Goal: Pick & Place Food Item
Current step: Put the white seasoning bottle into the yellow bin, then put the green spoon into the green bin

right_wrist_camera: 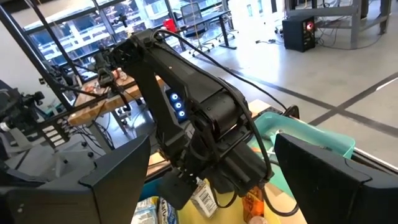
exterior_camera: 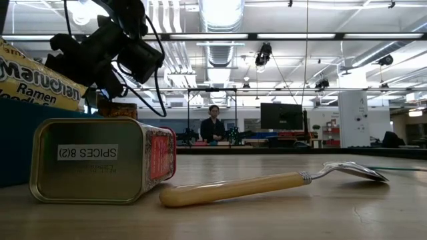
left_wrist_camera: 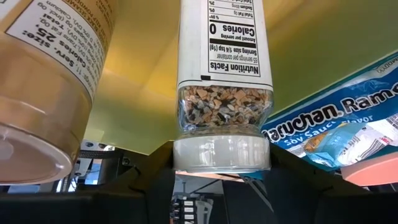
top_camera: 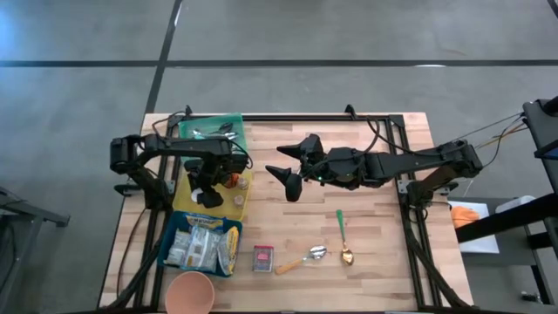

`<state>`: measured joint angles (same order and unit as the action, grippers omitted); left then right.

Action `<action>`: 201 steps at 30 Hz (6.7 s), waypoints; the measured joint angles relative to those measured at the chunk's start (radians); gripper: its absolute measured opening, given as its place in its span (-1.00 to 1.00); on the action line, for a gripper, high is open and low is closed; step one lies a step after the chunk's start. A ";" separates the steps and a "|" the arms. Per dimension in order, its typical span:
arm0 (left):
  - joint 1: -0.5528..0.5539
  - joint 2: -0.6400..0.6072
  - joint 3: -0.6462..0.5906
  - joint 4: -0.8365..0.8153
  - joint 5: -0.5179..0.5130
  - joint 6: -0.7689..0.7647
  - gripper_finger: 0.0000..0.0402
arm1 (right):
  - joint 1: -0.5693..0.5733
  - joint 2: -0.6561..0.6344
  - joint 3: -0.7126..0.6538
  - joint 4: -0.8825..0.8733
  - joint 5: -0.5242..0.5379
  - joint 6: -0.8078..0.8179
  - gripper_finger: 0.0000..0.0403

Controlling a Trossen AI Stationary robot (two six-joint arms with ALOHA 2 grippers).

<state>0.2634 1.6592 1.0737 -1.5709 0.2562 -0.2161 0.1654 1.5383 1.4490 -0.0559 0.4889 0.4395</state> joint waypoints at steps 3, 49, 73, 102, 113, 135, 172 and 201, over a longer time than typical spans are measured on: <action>0.000 0.000 0.000 0.000 0.000 0.000 0.03 | 0.000 -0.002 0.000 0.000 0.000 -0.006 0.69; 0.008 -0.057 0.038 -0.001 -0.014 -0.019 0.13 | 0.000 -0.013 0.000 0.003 -0.023 -0.028 0.69; 0.009 -0.055 0.033 0.036 -0.016 -0.040 0.46 | 0.000 -0.020 0.000 0.008 -0.026 -0.029 0.69; 0.006 -0.119 0.235 0.001 -0.149 -0.087 0.78 | 0.000 -0.044 0.000 -0.147 -0.027 0.035 0.69; -0.060 -0.293 0.217 0.271 -0.186 -0.198 0.79 | 0.007 -0.084 0.000 -0.509 -0.175 0.055 0.69; -0.269 -0.399 0.077 0.747 -0.177 -0.338 0.79 | 0.208 0.017 0.000 -1.113 -0.190 0.924 0.69; -0.271 -0.415 0.026 0.954 -0.125 -0.227 0.78 | 0.352 0.130 -0.453 -0.784 -0.431 1.293 0.69; -0.267 -0.414 0.027 0.973 -0.124 -0.177 0.78 | 0.351 0.133 -0.523 -0.659 -0.445 1.315 -0.24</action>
<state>-0.0032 1.2449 1.1011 -0.5976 0.1322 -0.3927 0.5167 1.6711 0.9261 -0.7152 0.0441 1.7550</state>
